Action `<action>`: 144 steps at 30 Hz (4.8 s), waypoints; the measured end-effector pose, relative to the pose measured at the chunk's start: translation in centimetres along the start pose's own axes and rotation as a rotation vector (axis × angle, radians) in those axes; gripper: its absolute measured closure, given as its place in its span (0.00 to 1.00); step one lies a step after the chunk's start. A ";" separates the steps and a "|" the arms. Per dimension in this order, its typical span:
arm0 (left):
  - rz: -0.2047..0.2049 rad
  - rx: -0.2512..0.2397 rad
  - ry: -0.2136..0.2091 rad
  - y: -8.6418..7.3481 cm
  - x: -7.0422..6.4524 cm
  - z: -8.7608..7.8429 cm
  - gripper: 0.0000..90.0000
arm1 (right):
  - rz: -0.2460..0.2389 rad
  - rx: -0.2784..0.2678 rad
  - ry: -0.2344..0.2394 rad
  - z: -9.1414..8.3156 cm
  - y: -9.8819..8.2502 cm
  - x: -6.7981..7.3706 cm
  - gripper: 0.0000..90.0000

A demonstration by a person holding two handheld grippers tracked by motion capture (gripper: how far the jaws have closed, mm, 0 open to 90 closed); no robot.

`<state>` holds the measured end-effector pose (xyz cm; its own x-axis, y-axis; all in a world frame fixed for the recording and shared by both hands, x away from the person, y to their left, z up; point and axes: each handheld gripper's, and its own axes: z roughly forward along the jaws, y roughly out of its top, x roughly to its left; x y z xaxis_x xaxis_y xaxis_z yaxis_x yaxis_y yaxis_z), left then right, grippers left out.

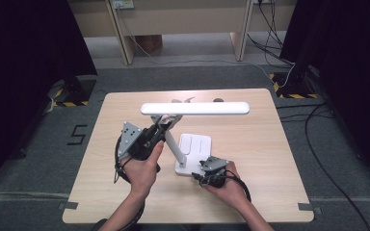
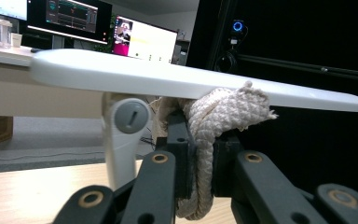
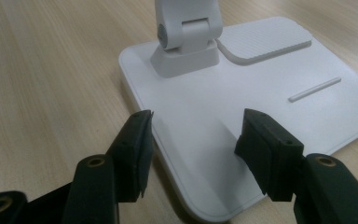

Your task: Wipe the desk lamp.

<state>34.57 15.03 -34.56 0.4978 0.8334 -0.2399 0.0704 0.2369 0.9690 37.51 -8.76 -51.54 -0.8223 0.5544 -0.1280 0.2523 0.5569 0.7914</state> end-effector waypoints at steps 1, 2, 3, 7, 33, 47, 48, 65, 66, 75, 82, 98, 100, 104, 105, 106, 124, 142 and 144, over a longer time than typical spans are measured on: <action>-0.001 0.000 0.001 0.0 0.1 -0.1 0.91 | 0.000 0.000 0.000 0.0 0.0 0.0 0.50; -0.002 -0.001 0.003 0.0 0.1 -0.1 0.91 | 0.000 0.000 0.000 0.0 0.0 0.0 0.50; -0.002 -0.003 0.005 0.0 0.2 -0.2 0.91 | 0.000 0.000 0.000 0.0 0.0 0.0 0.50; -0.008 -0.006 0.011 0.0 0.4 -0.4 0.91 | 0.000 0.000 0.000 0.0 0.0 0.0 0.50; 0.017 -0.015 0.033 0.1 0.1 -1.8 0.91 | 0.002 0.004 -0.003 0.0 0.0 0.1 0.50; 0.091 -0.027 0.085 -0.4 0.1 -2.6 0.91 | 0.003 0.002 -0.001 0.0 0.0 0.1 0.50; 0.097 -0.026 0.089 -0.5 0.2 -2.6 0.91 | 0.002 0.004 -0.002 0.0 0.0 0.1 0.50; 0.084 -0.002 0.109 -2.1 0.7 -2.6 0.91 | 0.003 0.005 0.000 0.0 0.0 0.1 0.50; 0.080 -0.002 0.110 -2.2 0.7 -2.6 0.91 | 0.004 0.006 0.000 0.0 0.0 0.2 0.50; 0.073 0.014 0.109 -2.7 0.7 -2.5 0.91 | 0.004 0.005 0.000 0.0 0.0 0.2 0.50; 0.072 0.024 0.108 -3.1 0.7 -2.5 0.91 | 0.001 0.004 0.000 0.0 0.0 0.1 0.50; 0.065 0.061 0.113 -4.7 0.6 -2.3 0.91 | -0.002 0.004 -0.002 0.0 0.0 0.1 0.50; 0.063 0.061 0.112 -4.9 0.6 -2.3 0.91 | -0.002 0.004 -0.002 0.0 0.0 0.1 0.50; 0.060 0.069 0.112 -5.2 0.6 -2.2 0.91 | -0.003 0.004 -0.002 0.0 0.0 0.1 0.50; 0.062 0.072 0.112 -5.3 0.6 -2.2 0.91 | -0.004 0.004 -0.002 0.0 0.0 0.1 0.50; 0.060 0.073 0.112 -5.4 0.6 -2.2 0.91 | -0.005 0.004 -0.002 0.0 0.0 0.1 0.50; 0.045 0.105 0.110 -6.6 0.9 -1.9 0.91 | -0.011 0.002 -0.003 0.0 0.0 0.2 0.51; 0.043 0.138 0.111 -8.0 0.8 -1.5 0.91 | -0.011 0.004 -0.002 0.0 0.0 0.2 0.51; 0.042 0.143 0.112 -8.2 0.8 -1.5 0.91 | -0.011 0.004 -0.002 0.0 0.0 0.2 0.51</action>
<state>33.13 14.51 -42.77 0.4041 0.8934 -0.1961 0.1774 0.1338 0.9750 37.37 -8.63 -51.54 -0.8243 0.5490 -0.1381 0.2448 0.5656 0.7875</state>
